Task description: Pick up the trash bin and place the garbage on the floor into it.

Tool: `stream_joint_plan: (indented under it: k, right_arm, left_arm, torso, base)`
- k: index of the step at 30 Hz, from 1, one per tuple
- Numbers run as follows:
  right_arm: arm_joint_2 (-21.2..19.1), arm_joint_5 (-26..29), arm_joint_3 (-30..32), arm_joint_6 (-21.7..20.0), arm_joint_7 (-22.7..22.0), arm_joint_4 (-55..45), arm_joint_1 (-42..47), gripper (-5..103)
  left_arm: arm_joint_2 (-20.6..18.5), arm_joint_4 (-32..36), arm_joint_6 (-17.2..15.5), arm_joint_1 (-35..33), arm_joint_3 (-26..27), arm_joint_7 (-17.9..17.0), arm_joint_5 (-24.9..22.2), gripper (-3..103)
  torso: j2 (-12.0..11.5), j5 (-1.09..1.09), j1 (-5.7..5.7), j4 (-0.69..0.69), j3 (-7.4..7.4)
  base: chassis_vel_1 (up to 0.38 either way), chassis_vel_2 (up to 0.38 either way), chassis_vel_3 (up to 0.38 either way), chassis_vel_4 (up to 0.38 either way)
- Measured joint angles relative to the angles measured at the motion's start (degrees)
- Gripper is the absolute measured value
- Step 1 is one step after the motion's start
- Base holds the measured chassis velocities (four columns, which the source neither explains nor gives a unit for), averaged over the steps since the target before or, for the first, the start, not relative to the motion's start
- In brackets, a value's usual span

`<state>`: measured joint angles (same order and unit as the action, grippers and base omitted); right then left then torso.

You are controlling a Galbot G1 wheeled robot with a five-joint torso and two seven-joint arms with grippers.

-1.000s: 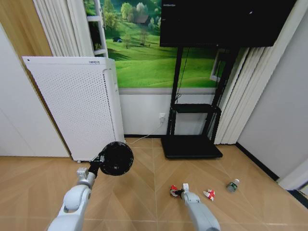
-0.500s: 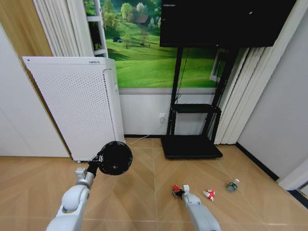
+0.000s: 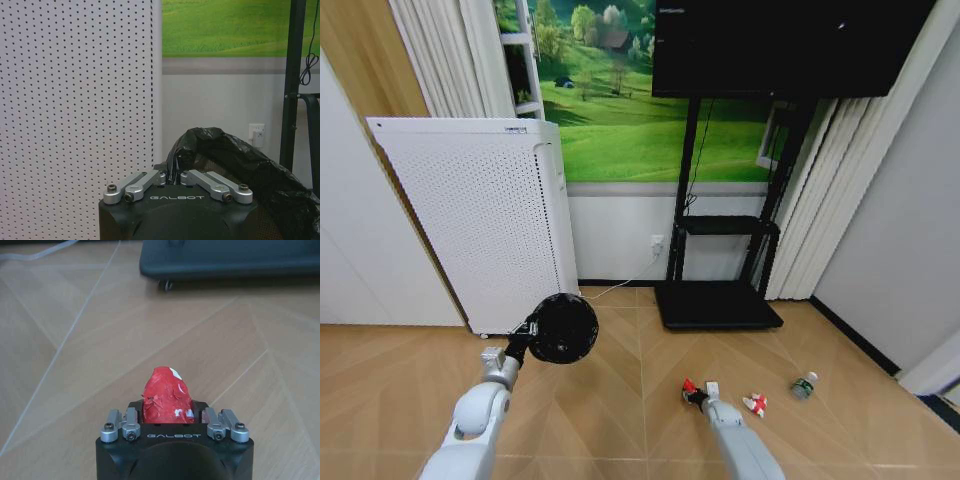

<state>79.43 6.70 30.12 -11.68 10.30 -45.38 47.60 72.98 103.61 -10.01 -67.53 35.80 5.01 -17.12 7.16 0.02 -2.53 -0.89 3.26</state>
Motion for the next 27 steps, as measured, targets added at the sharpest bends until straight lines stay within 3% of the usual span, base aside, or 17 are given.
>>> stream_joint_plan:
  k: [6,14,17,22,27]
  right_arm:
    - [-1.41,4.43,2.39,-1.42,-0.19,-9.61,3.29,50]
    - [-5.66,18.16,4.62,-4.42,-0.45,-31.72,9.76,50]
    - [-6.13,19.87,4.48,-5.32,-0.43,-35.21,10.46,50]
    - [-6.73,22.13,3.70,-6.54,0.24,-41.52,12.35,50]
    - [-6.91,22.96,3.40,-7.51,0.25,-46.20,13.12,50]
  left_arm:
    - [0.49,-1.12,0.35,0.12,-0.13,0.50,0.97,7]
    - [1.67,-5.52,1.78,2.34,-1.80,1.48,1.75,7]
    - [2.67,-8.30,2.94,4.13,-3.09,2.07,2.04,7]
    - [5.84,-17.37,6.40,12.20,-8.91,4.78,4.97,7]
    - [8.84,-24.20,7.78,19.56,-13.20,5.71,7.08,7]
  torso:
    - [0.00,0.00,0.00,0.00,0.00]
    - [0.00,-0.01,0.00,0.00,0.00]
    - [0.00,-0.01,0.00,0.02,-0.01]
    - [0.00,-0.02,0.00,-0.01,0.00]
    - [0.00,0.00,0.00,-0.01,0.00]
  base:
    - [0.000,0.000,0.000,0.000]
    - [0.000,0.000,0.000,0.000]
    - [0.000,0.000,0.000,0.000]
    - [0.000,0.000,0.000,0.000]
    - [0.000,0.000,0.000,0.000]
